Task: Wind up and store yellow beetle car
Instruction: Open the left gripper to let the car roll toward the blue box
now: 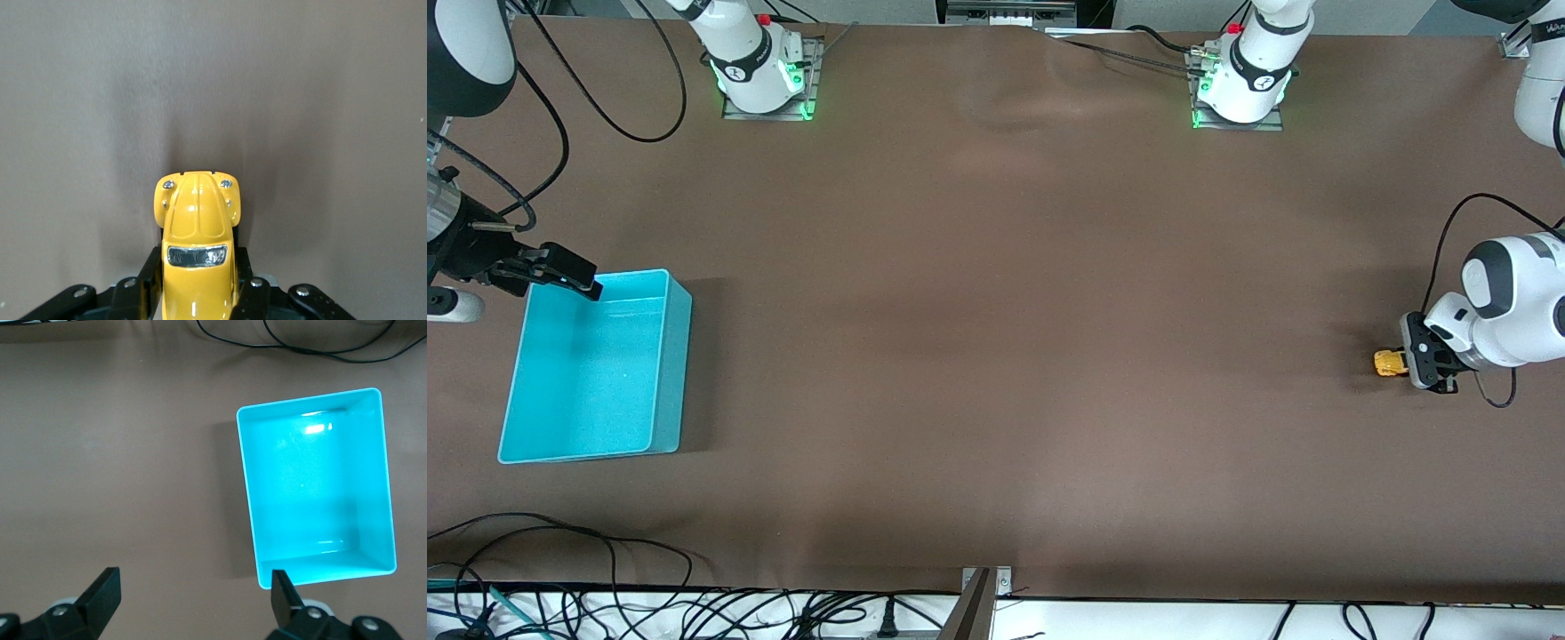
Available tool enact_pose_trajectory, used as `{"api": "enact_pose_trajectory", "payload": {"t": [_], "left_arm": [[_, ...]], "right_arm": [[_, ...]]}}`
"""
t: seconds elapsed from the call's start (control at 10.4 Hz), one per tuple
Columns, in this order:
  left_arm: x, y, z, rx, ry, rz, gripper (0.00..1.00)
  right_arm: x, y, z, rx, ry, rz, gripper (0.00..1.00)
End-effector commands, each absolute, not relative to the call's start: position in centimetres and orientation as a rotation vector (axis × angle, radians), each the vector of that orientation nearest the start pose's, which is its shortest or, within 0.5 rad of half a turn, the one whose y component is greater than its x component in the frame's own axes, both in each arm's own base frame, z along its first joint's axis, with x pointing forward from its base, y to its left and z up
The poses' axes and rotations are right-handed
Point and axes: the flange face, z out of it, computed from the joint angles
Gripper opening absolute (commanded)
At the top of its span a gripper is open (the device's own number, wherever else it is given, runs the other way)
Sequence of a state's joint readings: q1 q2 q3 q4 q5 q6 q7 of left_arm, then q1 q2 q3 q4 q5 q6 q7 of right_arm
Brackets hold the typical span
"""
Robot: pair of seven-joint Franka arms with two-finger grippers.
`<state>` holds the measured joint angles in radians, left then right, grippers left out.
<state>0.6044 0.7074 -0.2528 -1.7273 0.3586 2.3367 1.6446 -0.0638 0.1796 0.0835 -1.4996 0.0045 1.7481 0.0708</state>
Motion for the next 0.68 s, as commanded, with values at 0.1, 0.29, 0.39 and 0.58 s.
{"api": "enact_pose_trajectory", "payload": {"t": [0.1, 0.29, 0.39, 0.58], "left_arm": [[60.4, 25.8, 14.5, -2.252, 2.234, 0.222, 0.06], [60.4, 25.8, 14.6, -2.264, 2.229, 0.208, 0.08], [60.4, 25.8, 14.7, -2.263, 2.228, 0.207, 0.29], [61.0, 26.1, 17.4, -2.295, 2.174, 0.159, 1.0]], "right_arm": [[63.0, 0.8, 57.0, -3.097, 0.082, -0.115, 1.0], [63.1, 0.8, 56.5, -3.098, 0.077, -0.101, 1.0], [63.1, 0.8, 56.5, -3.098, 0.075, -0.101, 1.0], [63.2, 0.7, 56.5, -3.098, 0.077, -0.101, 1.0]]}}
